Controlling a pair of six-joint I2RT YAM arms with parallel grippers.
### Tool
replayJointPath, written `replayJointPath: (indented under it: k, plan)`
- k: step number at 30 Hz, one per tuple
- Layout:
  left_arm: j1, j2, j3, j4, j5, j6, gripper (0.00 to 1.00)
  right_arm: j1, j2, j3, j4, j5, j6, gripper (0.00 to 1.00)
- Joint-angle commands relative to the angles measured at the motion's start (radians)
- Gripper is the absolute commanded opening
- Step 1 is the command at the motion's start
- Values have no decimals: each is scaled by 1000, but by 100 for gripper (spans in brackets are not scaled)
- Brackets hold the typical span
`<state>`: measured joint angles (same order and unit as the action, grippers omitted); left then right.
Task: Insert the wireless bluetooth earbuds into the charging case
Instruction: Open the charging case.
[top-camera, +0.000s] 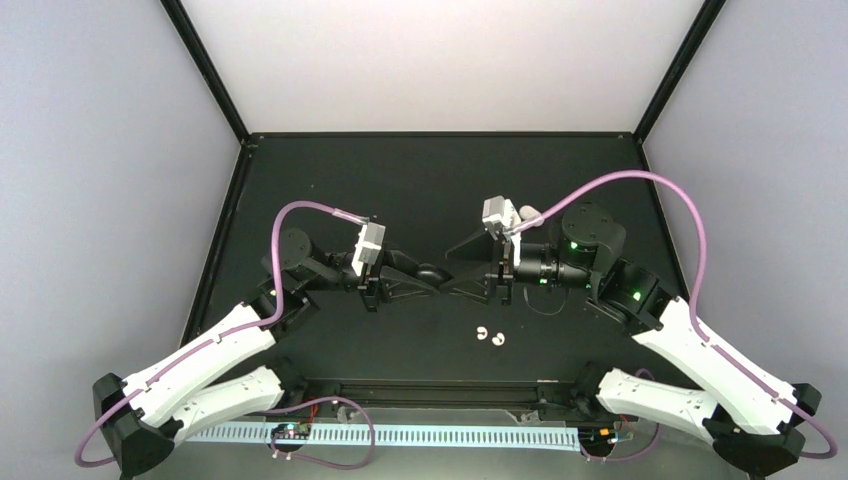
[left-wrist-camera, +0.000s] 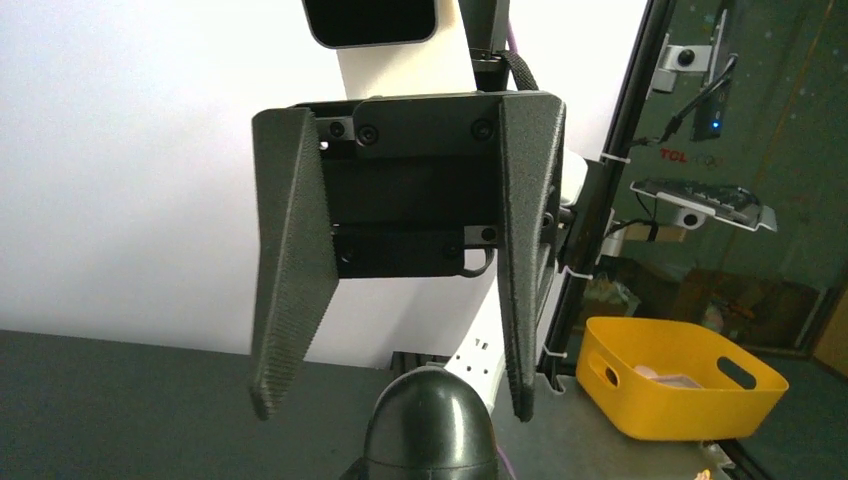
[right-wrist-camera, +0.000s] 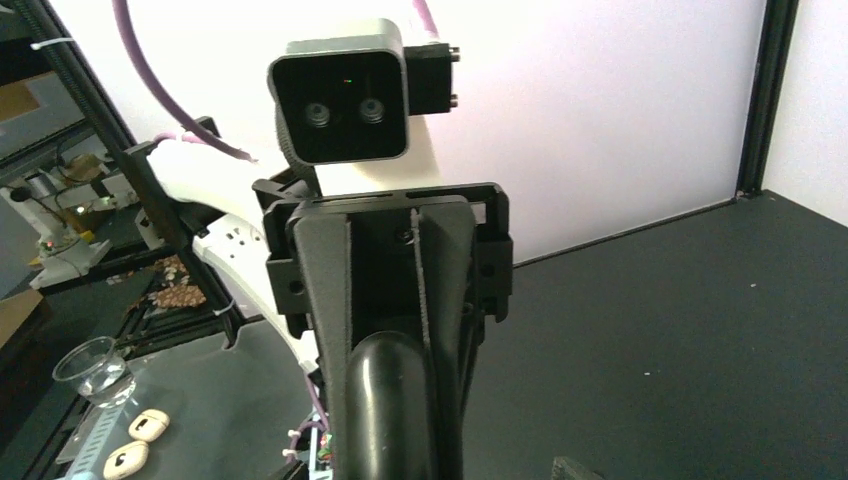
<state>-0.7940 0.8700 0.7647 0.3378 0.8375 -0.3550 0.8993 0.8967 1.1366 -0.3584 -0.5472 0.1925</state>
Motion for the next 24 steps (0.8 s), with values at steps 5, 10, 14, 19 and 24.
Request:
replayJointPath:
  k: [5,10,14,19,24]
  plan:
    - [-4,-16,15,26,-17,2,2,6,41,43,-16,42,10,64]
    - [-6,-18,15,31,-10,3,2,5,43,47,-34,120,15,63]
    - [-5,-21,9,31,-3,4,1,5,28,43,-34,212,24,62]
    - [-5,-28,7,31,-1,4,2,5,21,37,-35,269,37,60]
    - [-6,-38,0,29,-12,8,1,5,19,33,-26,264,49,60]
